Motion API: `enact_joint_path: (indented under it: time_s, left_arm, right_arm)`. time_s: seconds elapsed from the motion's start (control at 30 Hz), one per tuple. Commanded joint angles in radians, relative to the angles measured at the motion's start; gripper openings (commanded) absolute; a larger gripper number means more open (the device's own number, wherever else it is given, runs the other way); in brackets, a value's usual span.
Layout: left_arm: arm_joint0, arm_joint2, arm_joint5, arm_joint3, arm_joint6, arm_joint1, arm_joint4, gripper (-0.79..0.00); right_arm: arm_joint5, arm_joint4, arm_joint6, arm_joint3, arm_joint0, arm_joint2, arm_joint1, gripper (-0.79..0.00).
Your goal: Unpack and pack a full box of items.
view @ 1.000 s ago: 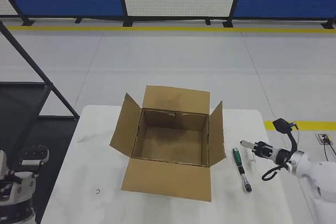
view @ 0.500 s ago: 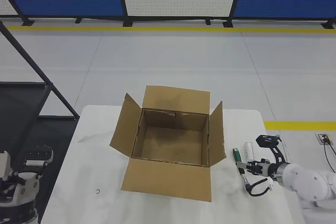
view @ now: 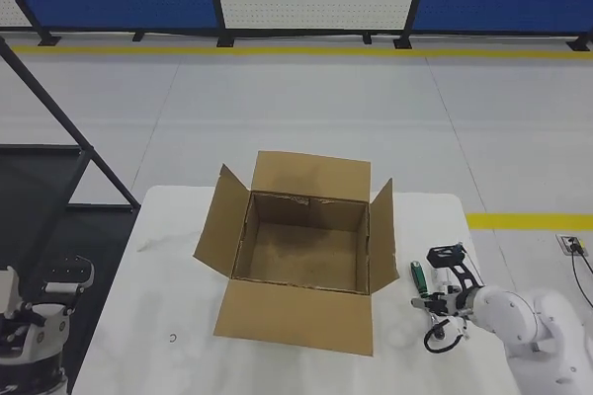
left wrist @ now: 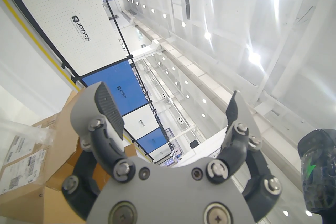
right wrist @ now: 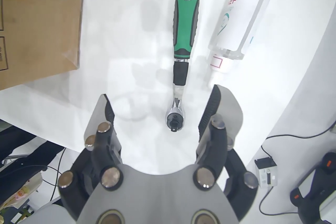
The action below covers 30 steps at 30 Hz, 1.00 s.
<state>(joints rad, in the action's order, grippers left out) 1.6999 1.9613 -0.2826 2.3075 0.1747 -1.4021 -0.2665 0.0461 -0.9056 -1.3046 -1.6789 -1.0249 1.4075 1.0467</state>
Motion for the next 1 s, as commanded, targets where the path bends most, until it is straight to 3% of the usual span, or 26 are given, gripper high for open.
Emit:
enact_joint_path:
  time_s: [0.0,0.1,0.4,0.87,0.97]
  left_arm:
    - [0.0,0.0,0.0,0.0,0.0,0.0,0.0,0.0]
    - [0.0,0.0,0.0,0.0,0.0,0.0,0.0,0.0]
    - [0.0,0.0,0.0,0.0,0.0,0.0,0.0,0.0]
    - [0.0,0.0,0.0,0.0,0.0,0.0,0.0,0.0]
    - [0.0,0.0,0.0,0.0,0.0,0.0,0.0,0.0]
  right_arm:
    - [0.007,-0.027,-0.016,0.032,0.03,-0.033,0.003,-0.409]
    - [0.009,-0.04,-0.026,0.085,0.072,-0.069,0.007,-0.437]
    - [0.006,-0.058,-0.029,0.23,0.16,-0.143,0.02,-0.422]
    - [-0.018,-0.04,-0.018,0.367,0.238,-0.208,0.035,-0.456]
    - [-0.016,-0.04,-0.018,0.386,0.249,-0.218,0.038,-0.502]
